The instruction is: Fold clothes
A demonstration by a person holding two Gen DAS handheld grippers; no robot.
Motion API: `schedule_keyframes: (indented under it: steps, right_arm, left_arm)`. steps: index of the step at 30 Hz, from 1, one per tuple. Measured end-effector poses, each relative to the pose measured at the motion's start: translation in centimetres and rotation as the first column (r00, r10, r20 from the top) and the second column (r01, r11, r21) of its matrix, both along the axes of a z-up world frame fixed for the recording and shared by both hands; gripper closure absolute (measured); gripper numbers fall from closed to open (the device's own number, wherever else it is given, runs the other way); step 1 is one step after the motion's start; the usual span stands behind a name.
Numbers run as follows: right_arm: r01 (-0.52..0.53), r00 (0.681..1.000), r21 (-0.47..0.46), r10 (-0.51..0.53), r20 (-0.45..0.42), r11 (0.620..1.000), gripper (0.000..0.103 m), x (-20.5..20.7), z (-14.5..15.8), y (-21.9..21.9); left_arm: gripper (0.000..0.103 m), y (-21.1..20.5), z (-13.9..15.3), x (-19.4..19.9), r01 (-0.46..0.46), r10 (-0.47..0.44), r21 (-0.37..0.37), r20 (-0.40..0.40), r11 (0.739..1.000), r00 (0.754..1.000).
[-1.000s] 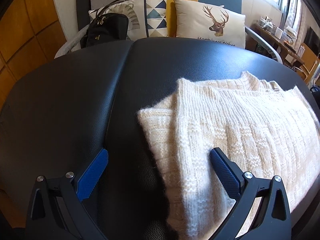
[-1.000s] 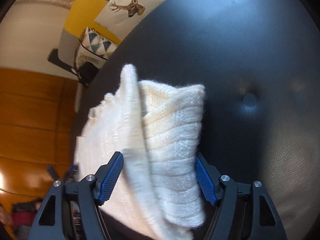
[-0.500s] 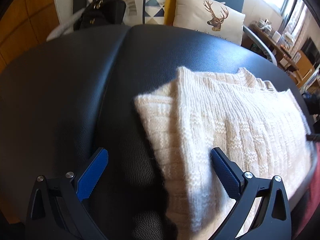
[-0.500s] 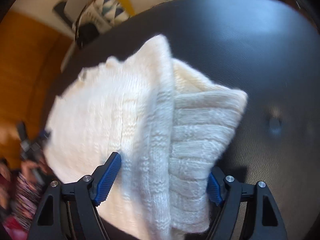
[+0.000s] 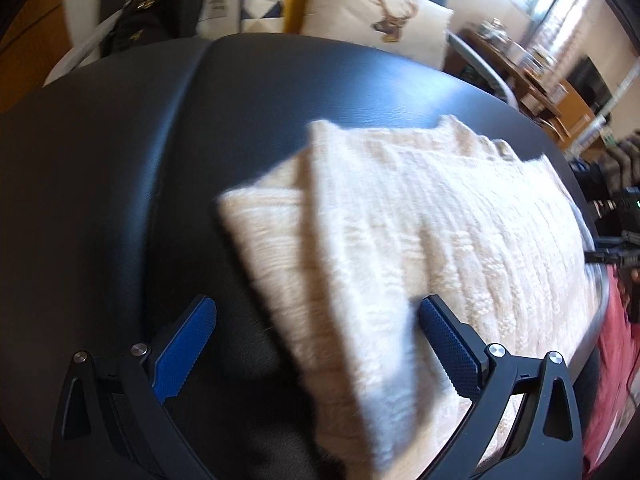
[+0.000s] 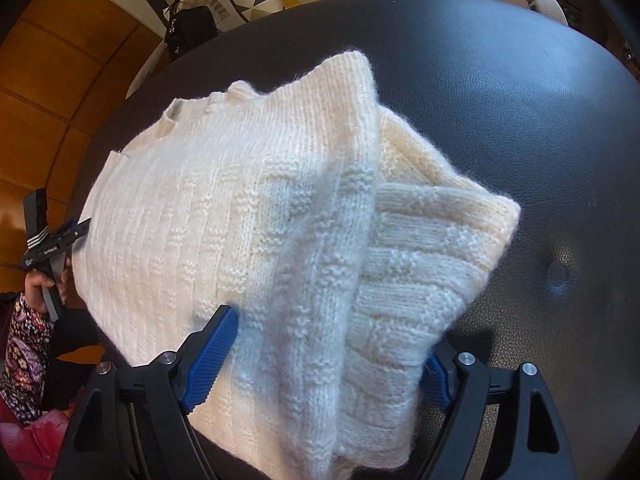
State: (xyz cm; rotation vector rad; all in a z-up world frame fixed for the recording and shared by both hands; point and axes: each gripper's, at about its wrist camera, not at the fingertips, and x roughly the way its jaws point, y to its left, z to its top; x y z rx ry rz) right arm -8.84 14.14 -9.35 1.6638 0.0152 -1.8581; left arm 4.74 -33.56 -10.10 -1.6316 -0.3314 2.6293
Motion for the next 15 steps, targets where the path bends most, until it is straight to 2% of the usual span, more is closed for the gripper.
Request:
schedule_keyframes:
  steps: [4, 7, 11, 15]
  right_arm:
    - [0.005, 1.000, -0.022, -0.005, -0.004, 1.000, 0.019, 0.2, 0.0, 0.6]
    - [0.002, 1.000, -0.030, -0.002, -0.012, 1.000, 0.019, 0.8, 0.0, 1.6]
    - [0.015, 1.000, -0.040, -0.015, -0.020, 0.999, 0.019, 0.4, -0.2, 1.8]
    - [0.005, 0.999, -0.023, -0.006, -0.036, 1.000, 0.023, 0.7, 0.1, 2.6]
  left_arm:
    - [0.001, 0.9, 0.1, 0.3, 0.084, -0.085, -0.029, -0.043, 0.996, 0.995]
    - [0.006, 0.1, 0.2, 0.6, 0.070, -0.070, 0.005, -0.067, 0.998, 0.995]
    - [0.025, -0.3, 0.5, 1.5, 0.058, -0.055, 0.026, -0.081, 0.998, 0.995]
    - [0.032, 0.4, 0.6, 1.5, 0.059, -0.057, 0.015, -0.083, 0.998, 0.995]
